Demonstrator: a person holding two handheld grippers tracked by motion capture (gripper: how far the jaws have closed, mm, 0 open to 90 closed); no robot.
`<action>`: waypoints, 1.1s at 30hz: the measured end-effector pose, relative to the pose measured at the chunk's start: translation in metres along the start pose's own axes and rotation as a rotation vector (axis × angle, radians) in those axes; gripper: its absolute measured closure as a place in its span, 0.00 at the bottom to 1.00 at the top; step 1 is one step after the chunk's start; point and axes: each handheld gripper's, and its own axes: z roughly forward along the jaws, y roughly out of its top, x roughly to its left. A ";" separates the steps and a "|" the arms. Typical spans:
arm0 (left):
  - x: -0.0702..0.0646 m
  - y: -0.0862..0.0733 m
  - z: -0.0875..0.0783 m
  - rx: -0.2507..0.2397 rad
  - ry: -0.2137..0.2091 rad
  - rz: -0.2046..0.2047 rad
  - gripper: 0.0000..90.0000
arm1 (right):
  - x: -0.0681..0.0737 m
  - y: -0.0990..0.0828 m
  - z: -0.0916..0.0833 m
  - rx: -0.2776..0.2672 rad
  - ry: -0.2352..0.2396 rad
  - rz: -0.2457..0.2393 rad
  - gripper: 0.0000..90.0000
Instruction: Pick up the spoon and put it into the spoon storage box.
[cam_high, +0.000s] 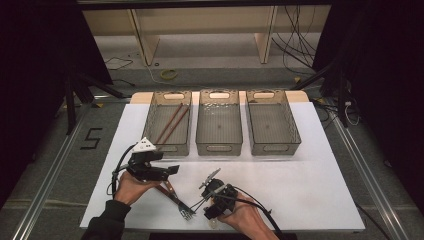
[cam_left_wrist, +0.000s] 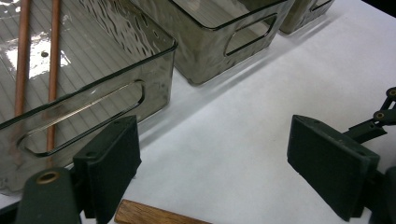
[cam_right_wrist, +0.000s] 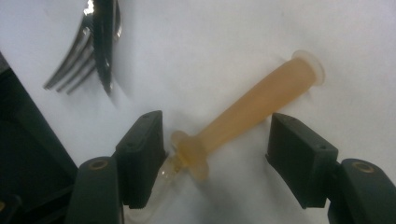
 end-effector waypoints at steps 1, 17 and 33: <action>0.000 0.000 0.000 0.000 0.000 0.000 0.19 | 0.000 0.000 0.000 0.000 0.000 0.000 0.41; -0.001 0.000 0.001 0.005 0.005 0.003 0.19 | -0.006 -0.003 -0.003 0.009 -0.022 -0.033 0.77; 0.000 0.000 -0.001 -0.006 0.005 0.007 0.19 | -0.032 -0.003 -0.026 -0.097 0.062 -0.011 0.84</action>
